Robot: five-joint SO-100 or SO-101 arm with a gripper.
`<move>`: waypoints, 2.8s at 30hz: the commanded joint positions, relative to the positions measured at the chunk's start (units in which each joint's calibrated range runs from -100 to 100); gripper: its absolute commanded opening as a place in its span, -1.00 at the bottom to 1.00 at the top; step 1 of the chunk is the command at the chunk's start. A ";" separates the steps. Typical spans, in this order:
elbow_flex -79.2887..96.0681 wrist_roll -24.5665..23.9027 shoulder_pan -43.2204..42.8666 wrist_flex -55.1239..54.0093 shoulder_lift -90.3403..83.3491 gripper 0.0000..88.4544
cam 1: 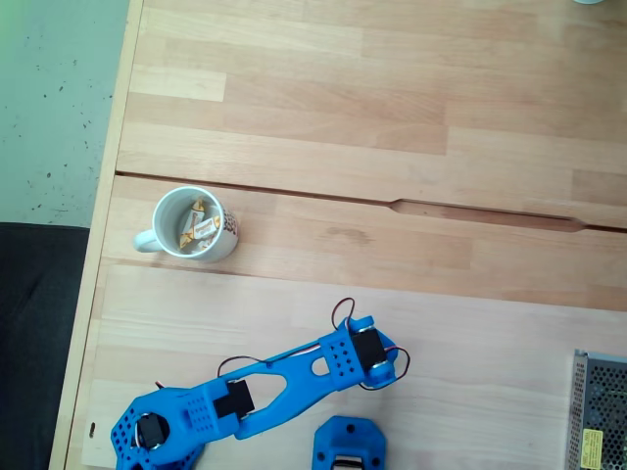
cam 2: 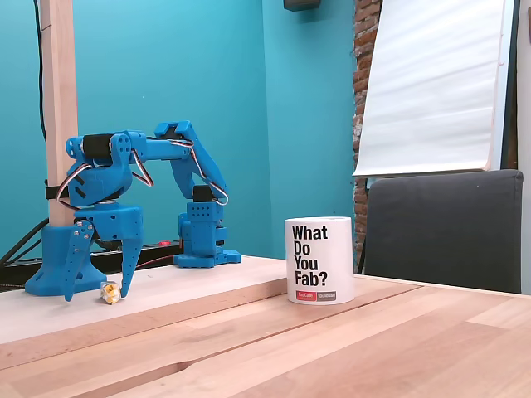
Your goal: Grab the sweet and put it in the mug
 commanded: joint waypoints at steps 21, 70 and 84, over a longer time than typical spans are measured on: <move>-0.14 -0.10 -0.53 -0.14 -1.60 -1.00; 4.41 4.59 -34.08 11.07 -41.79 -1.00; 9.14 4.54 -44.46 11.07 -47.13 -1.00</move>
